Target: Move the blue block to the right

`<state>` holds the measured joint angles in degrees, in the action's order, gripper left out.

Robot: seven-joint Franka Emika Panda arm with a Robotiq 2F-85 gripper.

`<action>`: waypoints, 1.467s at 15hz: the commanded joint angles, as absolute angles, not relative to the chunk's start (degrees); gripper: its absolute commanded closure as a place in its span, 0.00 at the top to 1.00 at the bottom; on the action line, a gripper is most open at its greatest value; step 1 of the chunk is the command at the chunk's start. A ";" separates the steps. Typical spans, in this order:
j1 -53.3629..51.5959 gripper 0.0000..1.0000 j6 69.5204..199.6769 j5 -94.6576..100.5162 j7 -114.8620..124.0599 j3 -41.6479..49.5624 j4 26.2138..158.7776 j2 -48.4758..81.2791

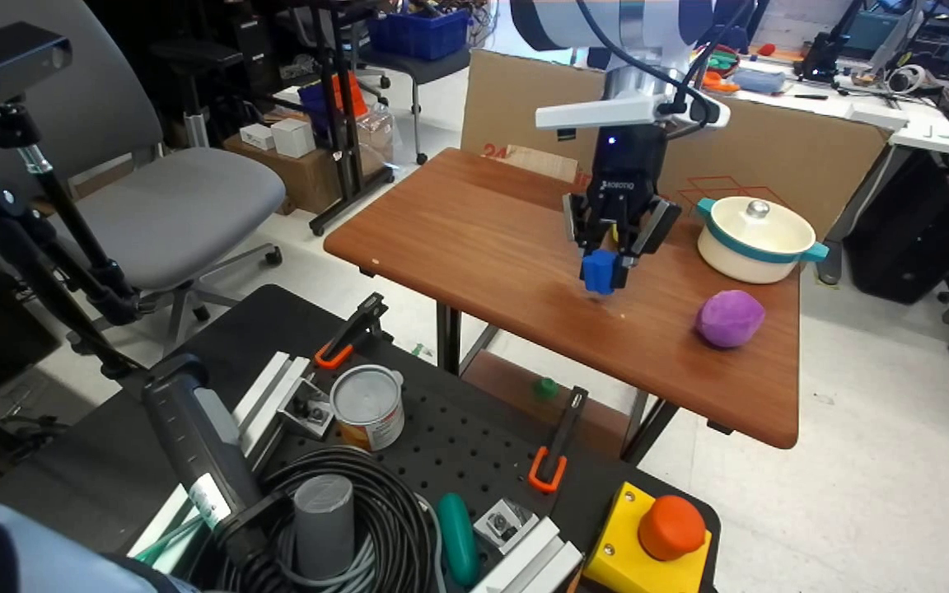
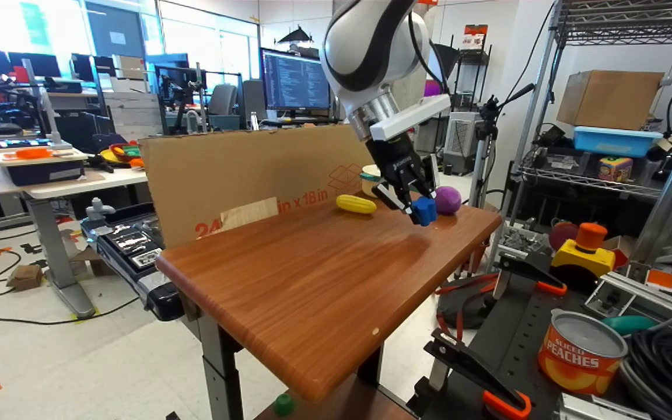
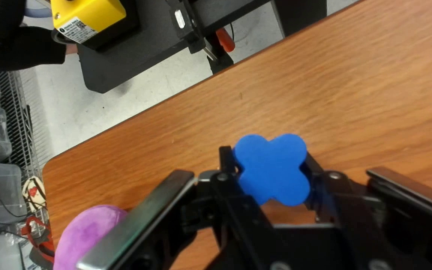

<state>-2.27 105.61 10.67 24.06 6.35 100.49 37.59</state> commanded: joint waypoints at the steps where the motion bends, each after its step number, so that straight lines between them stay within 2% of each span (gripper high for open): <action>1: -1.46 0.16 102.94 8.87 25.06 7.45 94.11 42.94; 4: -1.20 0.16 101.60 8.22 25.08 7.88 91.40 44.76; 5: -1.42 0.66 100.50 8.37 25.07 8.00 91.02 44.90; 6: -1.69 0.68 100.05 8.83 24.91 8.09 91.13 44.73; 11: -4.08 1.00 99.46 11.67 24.22 7.80 96.79 39.10; 17: -6.74 1.00 108.64 10.28 23.86 4.24 113.91 20.64; 18: -6.47 1.00 104.71 11.64 24.03 5.03 105.76 28.77; 22: -6.58 1.00 106.88 11.31 24.18 3.66 112.29 21.21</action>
